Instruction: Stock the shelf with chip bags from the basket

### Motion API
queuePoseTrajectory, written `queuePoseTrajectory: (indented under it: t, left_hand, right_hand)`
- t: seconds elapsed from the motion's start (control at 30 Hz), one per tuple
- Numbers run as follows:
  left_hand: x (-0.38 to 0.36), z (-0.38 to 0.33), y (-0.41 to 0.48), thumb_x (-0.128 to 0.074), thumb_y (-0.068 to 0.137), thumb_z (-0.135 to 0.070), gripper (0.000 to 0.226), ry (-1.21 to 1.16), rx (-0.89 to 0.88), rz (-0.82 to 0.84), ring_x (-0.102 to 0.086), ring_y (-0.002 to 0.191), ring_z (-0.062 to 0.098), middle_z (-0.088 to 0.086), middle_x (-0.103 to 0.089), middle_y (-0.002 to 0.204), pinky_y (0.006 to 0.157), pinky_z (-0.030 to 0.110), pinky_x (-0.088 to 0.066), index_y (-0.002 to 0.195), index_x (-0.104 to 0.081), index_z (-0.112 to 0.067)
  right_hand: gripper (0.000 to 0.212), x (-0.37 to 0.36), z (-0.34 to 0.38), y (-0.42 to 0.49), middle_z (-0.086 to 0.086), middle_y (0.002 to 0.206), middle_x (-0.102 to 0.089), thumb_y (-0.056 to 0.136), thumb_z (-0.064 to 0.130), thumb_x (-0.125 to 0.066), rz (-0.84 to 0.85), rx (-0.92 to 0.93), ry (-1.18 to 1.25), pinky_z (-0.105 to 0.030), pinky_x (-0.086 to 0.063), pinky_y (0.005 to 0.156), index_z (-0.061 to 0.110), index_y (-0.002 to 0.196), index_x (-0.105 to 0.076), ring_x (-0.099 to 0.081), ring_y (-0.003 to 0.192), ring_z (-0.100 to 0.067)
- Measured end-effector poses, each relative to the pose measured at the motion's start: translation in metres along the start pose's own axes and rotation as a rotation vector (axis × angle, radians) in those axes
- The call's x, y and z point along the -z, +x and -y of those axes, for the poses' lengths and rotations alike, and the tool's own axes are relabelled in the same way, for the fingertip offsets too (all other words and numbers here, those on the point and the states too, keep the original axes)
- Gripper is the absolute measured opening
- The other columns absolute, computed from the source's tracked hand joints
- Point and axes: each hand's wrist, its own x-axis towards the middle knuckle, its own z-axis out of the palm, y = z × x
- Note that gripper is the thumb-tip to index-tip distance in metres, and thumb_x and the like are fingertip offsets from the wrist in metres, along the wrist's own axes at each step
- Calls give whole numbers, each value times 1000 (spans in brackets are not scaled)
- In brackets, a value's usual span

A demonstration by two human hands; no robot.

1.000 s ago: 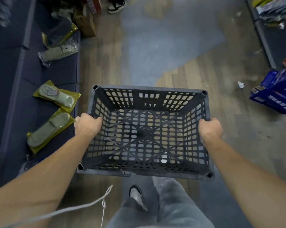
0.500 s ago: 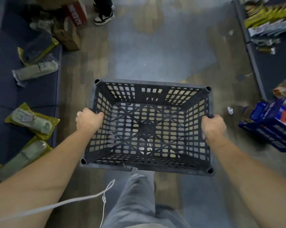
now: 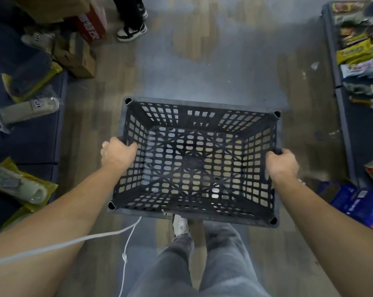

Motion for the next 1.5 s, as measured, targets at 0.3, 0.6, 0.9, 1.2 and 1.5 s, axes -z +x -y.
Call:
queuePoseTrajectory:
  t: [0.3, 0.6, 0.9, 1.2, 1.5]
  left_hand:
    - [-71, -79, 97, -61, 83, -47, 60, -121, 93, 64, -56, 115, 38, 16, -51, 130, 103, 51, -48, 131, -55, -13]
    - [-184, -100, 219, -63, 78, -45, 59, -186, 71, 151, -64, 102, 30, 9, -62, 123, 95, 47, -53, 129, -58, -16]
    - [-261, -110, 293, -66, 84, -35, 51, -180, 24, 158, -63, 99, 27, 9, -63, 123, 90, 42, -52, 129, -58, -13]
    - [-287, -101, 319, -67, 83, -36, 50, -197, 67, 229, -66, 102, 28, 6, -68, 118, 96, 49, -53, 127, -57, -14]
    - [-299, -100, 331, -68, 82, -35, 51, -211, 58, 218, -65, 104, 28, 6, -66, 118, 95, 47, -53, 126, -56, -14]
  right_hand:
    - [36, -55, 76, 146, -12, 122, -68, 95, 28, -55, 87, 41, -65, -43, -50, 101, 16, 128, -62, -62, 113, -35]
    - [36, -156, 81, 277, -14, 125, -66, 97, 23, -53, 76, 57, -89, -38, -46, 98, 13, 131, -62, -59, 115, -34]
    - [32, -230, 50, 344, -6, 109, -66, 95, 20, -53, 84, -3, -27, -30, -43, 83, 14, 124, -65, -55, 93, -23]
    - [26, -260, 36, 364, -2, 100, -67, 95, 21, -54, 115, -18, -3, -31, -47, 87, 18, 118, -67, -61, 96, -25]
    - [25, -269, 34, 373, -1, 104, -66, 97, 21, -54, 133, 15, 2, -32, -48, 84, 19, 120, -64, -61, 95, -24]
